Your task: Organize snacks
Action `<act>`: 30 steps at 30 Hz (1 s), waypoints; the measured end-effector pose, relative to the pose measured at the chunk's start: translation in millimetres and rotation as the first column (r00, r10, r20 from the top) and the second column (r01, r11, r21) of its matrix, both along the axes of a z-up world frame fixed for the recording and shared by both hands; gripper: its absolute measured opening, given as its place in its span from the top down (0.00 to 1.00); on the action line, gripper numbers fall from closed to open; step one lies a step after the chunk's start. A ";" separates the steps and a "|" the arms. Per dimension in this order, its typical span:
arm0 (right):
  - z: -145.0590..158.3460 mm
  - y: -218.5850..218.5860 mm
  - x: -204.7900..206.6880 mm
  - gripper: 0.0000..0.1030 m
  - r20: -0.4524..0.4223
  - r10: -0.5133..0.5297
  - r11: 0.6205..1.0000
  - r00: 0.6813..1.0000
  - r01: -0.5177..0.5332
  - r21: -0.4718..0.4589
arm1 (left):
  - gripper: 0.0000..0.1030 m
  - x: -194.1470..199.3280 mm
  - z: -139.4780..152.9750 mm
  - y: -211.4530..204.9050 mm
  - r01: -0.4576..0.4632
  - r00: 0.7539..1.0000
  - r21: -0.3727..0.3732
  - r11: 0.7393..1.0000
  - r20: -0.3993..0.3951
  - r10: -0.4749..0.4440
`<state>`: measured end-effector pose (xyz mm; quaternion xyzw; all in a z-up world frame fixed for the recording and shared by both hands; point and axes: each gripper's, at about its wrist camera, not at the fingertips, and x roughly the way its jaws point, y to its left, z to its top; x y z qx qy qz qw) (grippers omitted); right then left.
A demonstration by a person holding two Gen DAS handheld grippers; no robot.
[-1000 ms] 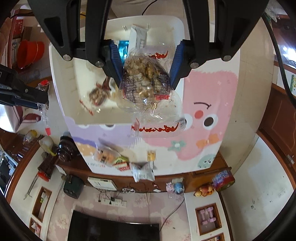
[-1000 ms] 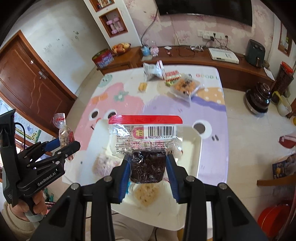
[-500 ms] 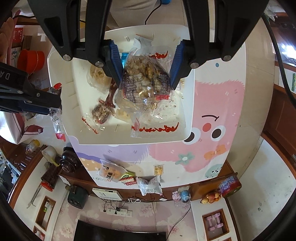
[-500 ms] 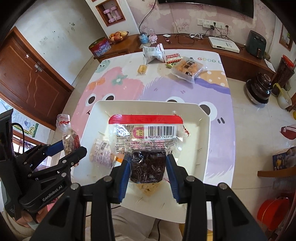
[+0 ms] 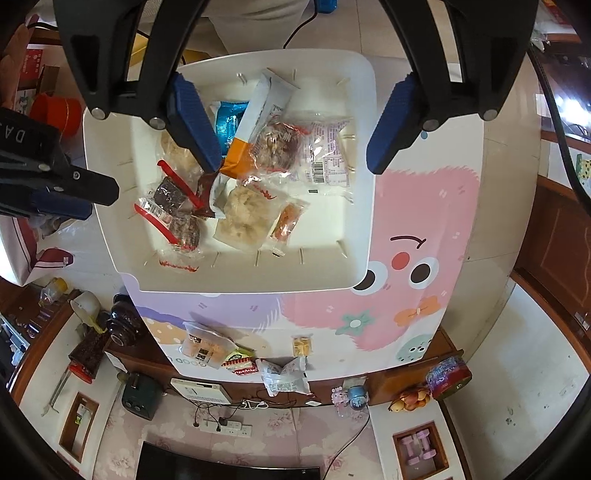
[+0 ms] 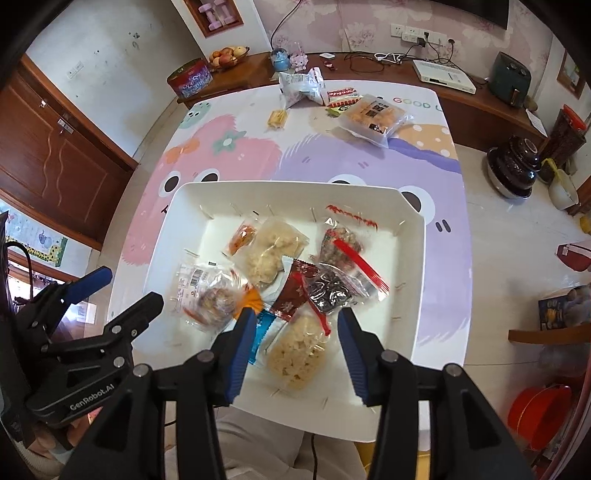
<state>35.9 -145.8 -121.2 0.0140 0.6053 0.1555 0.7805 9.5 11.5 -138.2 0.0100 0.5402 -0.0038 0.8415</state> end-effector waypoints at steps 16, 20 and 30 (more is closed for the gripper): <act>-4.7 0.1 2.5 0.55 -0.026 -0.003 1.000 1.000 0.003 0.011 | 0.22 4.2 -3.0 -6.2 0.023 1.000 0.008 1.000 -0.016 -0.023; -7.9 0.1 3.5 0.55 -0.038 -0.002 1.000 0.999 0.002 0.015 | 0.22 4.6 -4.9 -7.0 0.028 0.999 0.008 1.000 -0.023 -0.028; -7.6 -0.3 7.3 0.55 -0.038 -0.002 1.000 0.999 0.003 0.023 | 0.22 9.7 3.2 -10.7 0.039 0.999 0.024 0.999 -0.010 -0.039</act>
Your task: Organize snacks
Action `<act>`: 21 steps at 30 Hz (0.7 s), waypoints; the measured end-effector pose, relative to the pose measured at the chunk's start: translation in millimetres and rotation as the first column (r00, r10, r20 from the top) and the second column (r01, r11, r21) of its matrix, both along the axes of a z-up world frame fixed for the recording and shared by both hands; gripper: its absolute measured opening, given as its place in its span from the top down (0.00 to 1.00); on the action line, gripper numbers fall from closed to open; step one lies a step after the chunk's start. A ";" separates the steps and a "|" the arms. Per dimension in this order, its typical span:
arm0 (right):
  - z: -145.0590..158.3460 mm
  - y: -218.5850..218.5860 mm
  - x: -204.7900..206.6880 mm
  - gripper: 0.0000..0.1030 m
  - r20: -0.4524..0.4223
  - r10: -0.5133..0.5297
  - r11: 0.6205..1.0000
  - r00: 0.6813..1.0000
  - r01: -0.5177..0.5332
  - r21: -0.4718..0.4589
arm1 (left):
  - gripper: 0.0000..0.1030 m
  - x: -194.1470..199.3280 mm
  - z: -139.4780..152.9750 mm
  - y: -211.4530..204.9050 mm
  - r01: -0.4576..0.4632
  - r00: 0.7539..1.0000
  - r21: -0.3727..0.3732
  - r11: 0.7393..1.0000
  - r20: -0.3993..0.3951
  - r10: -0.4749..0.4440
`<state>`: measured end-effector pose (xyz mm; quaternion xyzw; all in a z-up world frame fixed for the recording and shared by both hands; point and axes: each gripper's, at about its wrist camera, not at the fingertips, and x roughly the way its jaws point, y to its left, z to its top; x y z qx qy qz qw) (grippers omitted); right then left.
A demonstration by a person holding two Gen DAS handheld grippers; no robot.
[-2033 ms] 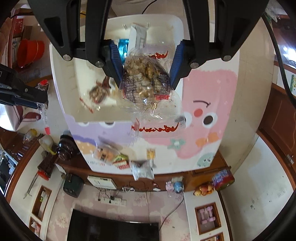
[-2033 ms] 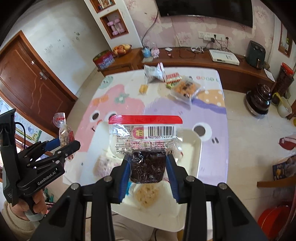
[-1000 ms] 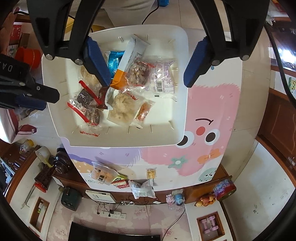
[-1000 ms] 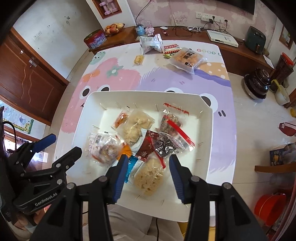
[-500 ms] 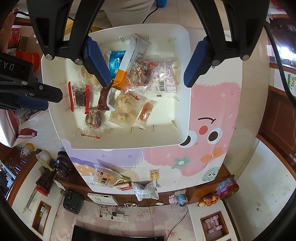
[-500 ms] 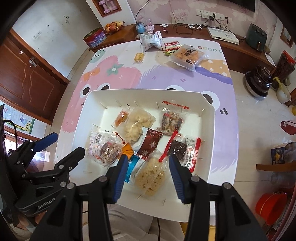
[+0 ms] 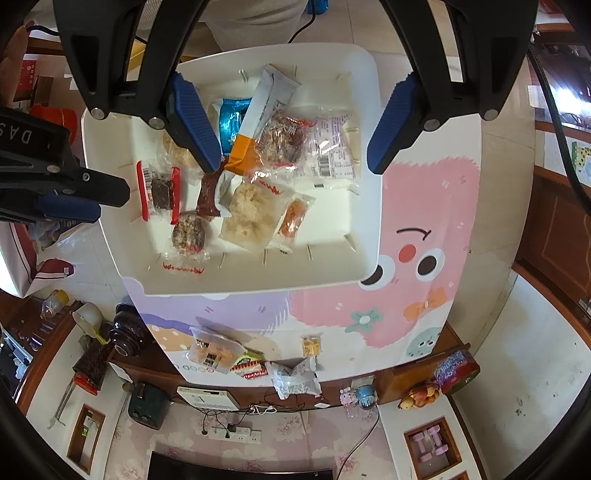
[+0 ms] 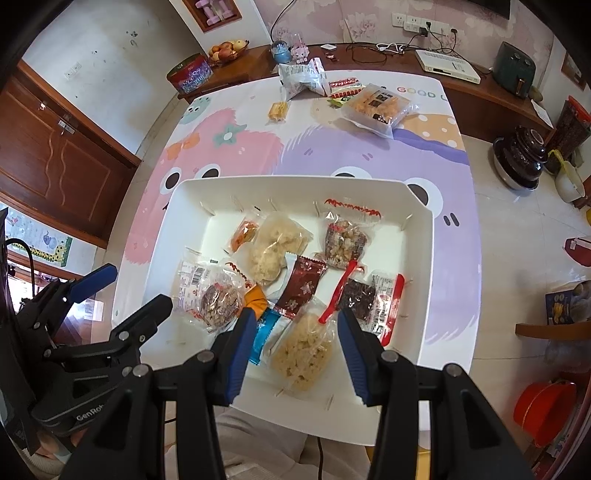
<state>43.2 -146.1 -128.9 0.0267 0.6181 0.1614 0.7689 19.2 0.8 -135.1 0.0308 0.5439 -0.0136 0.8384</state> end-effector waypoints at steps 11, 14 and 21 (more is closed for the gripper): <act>68.2 -18.8 44.3 0.55 0.127 -0.023 0.998 0.992 0.016 0.056 | 0.22 46.4 76.6 6.5 0.033 0.988 0.011 0.999 0.150 -0.034; 99.8 -33.1 74.2 0.55 0.164 -0.057 0.995 0.985 0.042 0.093 | 0.20 72.9 105.0 13.5 0.042 0.978 0.022 0.999 0.202 -0.046; 136.6 -56.7 155.6 0.48 0.183 -0.131 0.986 0.974 0.108 0.130 | 0.12 154.7 146.3 23.9 0.089 0.957 0.111 0.990 0.265 -0.116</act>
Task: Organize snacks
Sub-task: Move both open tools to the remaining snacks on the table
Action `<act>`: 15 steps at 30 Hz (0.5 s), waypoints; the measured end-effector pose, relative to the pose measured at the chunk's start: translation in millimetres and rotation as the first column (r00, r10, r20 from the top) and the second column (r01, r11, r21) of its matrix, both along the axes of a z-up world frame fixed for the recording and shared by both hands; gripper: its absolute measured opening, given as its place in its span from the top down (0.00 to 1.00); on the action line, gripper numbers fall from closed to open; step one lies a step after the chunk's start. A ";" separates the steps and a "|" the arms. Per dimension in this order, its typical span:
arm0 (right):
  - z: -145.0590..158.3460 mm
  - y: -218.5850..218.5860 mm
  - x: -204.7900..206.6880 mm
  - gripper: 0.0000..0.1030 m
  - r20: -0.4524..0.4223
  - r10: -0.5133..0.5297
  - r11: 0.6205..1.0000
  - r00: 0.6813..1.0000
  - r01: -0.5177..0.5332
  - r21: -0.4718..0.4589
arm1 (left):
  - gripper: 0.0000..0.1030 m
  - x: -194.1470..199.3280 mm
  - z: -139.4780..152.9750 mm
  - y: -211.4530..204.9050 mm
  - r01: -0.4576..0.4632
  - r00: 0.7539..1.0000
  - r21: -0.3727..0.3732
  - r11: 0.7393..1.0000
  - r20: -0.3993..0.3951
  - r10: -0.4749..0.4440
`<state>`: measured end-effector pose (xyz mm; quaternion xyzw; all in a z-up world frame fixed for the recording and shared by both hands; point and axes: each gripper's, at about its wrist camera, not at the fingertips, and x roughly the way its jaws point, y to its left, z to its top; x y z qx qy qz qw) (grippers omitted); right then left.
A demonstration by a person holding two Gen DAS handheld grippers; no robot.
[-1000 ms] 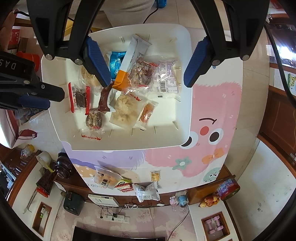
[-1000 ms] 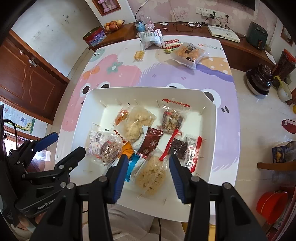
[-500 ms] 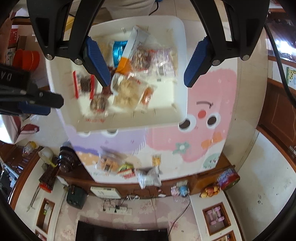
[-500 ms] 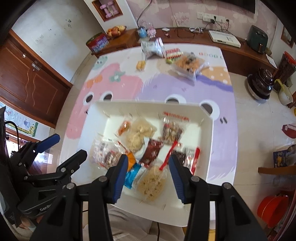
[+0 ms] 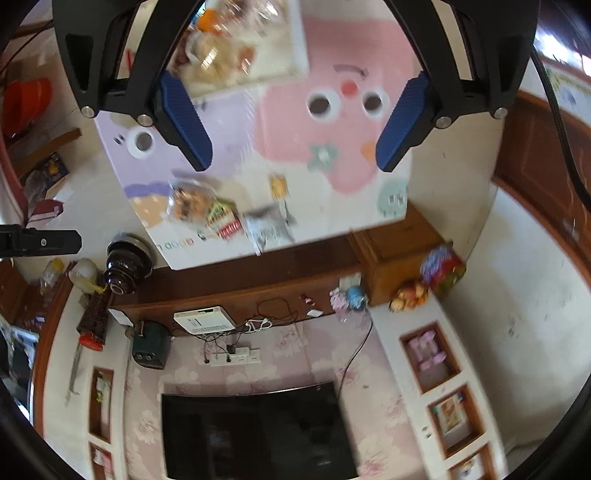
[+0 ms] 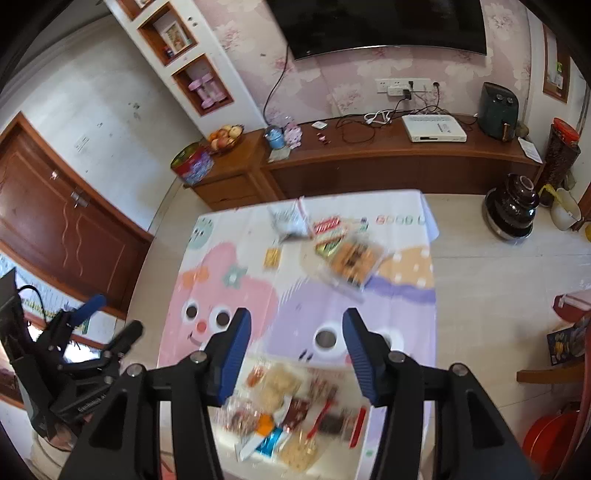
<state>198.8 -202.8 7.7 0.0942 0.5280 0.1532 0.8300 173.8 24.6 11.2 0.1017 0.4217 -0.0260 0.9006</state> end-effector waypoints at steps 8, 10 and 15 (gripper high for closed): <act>-44.1 0.0 98.5 0.44 -0.107 -0.055 0.998 0.993 0.050 -0.047 | 0.12 127.3 -26.8 -9.2 0.216 0.975 0.129 0.968 -0.090 -0.205; -69.7 0.8 120.4 0.44 -0.146 -0.071 0.996 0.987 0.062 -0.068 | 0.12 156.2 -48.4 -17.2 0.267 0.960 0.164 0.950 -0.132 -0.247; -149.2 -5.6 162.0 0.44 -0.282 -0.142 0.990 0.949 0.130 -0.062 | 0.12 209.3 -112.7 -30.4 0.385 0.912 0.223 0.895 -0.241 -0.332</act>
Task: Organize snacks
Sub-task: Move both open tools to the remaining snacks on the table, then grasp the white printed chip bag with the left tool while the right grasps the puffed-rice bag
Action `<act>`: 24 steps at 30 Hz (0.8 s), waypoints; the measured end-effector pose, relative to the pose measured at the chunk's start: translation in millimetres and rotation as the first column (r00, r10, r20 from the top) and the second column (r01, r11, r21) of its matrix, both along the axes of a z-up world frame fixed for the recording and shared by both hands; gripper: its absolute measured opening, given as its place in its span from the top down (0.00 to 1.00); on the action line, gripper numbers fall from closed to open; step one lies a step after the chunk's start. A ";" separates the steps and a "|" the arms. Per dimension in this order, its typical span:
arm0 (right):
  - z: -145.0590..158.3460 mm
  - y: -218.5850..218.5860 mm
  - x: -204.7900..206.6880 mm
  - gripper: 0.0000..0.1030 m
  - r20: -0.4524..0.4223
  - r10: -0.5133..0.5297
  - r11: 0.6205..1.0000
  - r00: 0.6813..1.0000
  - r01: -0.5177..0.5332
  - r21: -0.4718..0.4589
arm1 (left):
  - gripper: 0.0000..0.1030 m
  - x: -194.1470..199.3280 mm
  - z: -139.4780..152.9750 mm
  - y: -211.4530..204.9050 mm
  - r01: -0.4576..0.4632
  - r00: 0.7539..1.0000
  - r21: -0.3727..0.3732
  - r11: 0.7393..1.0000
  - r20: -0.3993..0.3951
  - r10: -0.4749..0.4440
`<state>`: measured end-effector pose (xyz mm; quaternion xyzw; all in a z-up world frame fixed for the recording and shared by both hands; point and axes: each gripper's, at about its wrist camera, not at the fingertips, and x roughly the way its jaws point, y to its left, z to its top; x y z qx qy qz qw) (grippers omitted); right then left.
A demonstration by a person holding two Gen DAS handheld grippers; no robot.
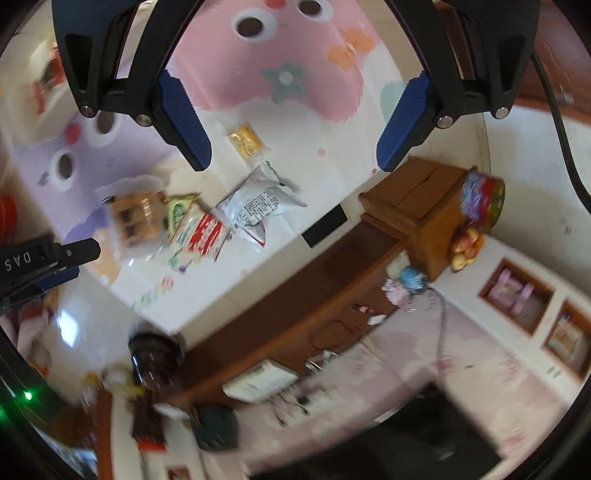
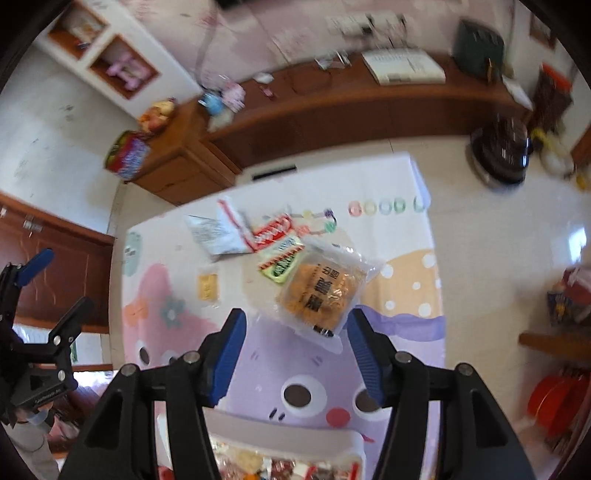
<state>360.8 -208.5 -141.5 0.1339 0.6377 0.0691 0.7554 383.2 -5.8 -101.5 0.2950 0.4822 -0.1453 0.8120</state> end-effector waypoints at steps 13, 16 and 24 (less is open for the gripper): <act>-115.6 -3.1 19.2 0.40 -0.123 -0.165 0.984 0.979 0.171 0.048 | 0.12 71.6 -135.7 -48.6 0.226 0.971 0.186 0.956 -0.117 -0.207; -115.7 0.1 24.6 0.38 -0.107 -0.177 0.984 0.978 0.179 0.007 | 0.12 83.5 -153.4 -52.9 0.215 0.973 0.191 0.958 -0.130 -0.193; -119.9 -5.8 18.2 0.38 -0.132 -0.233 0.972 0.963 0.228 -0.051 | 0.12 98.1 -183.3 -52.8 0.220 0.967 0.184 0.958 -0.174 -0.188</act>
